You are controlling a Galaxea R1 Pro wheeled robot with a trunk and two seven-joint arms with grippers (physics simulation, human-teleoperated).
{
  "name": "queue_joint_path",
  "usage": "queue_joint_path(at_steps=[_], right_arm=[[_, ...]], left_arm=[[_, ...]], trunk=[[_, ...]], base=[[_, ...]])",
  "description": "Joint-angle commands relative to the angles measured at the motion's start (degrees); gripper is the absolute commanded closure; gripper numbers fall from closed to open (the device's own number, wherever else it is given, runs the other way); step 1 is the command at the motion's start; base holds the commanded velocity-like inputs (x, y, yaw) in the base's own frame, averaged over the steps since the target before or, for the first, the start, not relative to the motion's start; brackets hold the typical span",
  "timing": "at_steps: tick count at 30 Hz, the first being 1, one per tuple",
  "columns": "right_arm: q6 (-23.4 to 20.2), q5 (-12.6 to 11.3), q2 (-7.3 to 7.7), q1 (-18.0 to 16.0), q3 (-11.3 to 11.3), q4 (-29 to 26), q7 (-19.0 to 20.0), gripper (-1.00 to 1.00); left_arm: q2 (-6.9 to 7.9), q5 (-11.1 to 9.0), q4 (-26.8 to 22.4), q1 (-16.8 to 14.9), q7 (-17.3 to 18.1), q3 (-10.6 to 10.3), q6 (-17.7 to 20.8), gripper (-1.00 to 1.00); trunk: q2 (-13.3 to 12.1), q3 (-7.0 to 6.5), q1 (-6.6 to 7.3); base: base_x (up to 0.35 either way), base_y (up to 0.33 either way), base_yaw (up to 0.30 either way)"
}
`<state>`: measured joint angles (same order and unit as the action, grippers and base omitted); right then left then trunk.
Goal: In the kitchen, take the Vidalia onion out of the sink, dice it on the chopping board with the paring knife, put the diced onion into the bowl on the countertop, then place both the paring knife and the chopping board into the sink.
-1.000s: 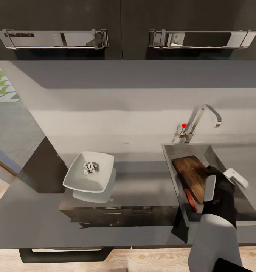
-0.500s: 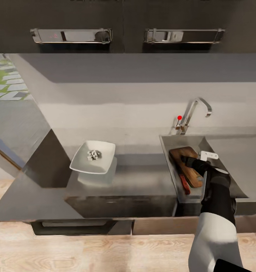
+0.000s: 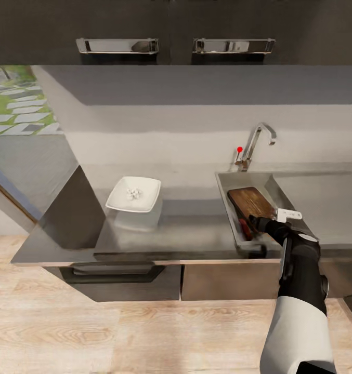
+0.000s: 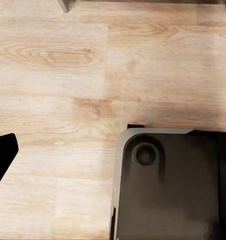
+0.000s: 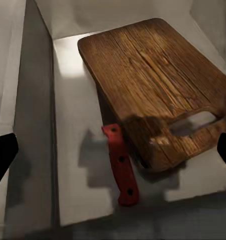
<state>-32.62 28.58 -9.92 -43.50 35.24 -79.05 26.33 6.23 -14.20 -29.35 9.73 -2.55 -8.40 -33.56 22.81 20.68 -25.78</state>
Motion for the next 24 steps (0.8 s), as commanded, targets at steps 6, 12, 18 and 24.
queue_joint_path(at_steps=[6, 12, 18, 24], right_arm=[[1.31, 0.55, -0.08, 2.14, -0.01, -2.44, 0.65, -1.0], [3.86, 0.51, -0.08, 4.46, -0.16, -3.35, 1.57, -1.0], [6.49, 0.51, -0.08, 9.39, -0.17, -3.49, 2.88, -1.0], [7.78, 0.6, -0.08, 14.35, -0.14, -1.84, 2.96, -1.0]], left_arm=[[0.09, -0.47, -0.11, 0.02, -0.27, -0.48, -0.1, -1.0], [0.09, -0.47, -0.14, 0.02, -0.27, -0.48, -0.1, -1.0], [0.09, -0.47, -0.24, 0.02, -0.27, -0.48, -0.1, -1.0], [-0.06, -0.47, -0.22, 0.02, -0.3, -0.48, -0.1, -1.0]], trunk=[[0.11, 0.09, -0.01], [0.11, 0.09, -0.01], [0.11, 0.09, -0.01], [0.11, 0.09, -0.01]], base=[[-0.338, 0.0, 0.0], [-0.337, 0.0, 0.0], [-0.125, 0.0, 0.0], [-0.006, 0.0, 0.0]])
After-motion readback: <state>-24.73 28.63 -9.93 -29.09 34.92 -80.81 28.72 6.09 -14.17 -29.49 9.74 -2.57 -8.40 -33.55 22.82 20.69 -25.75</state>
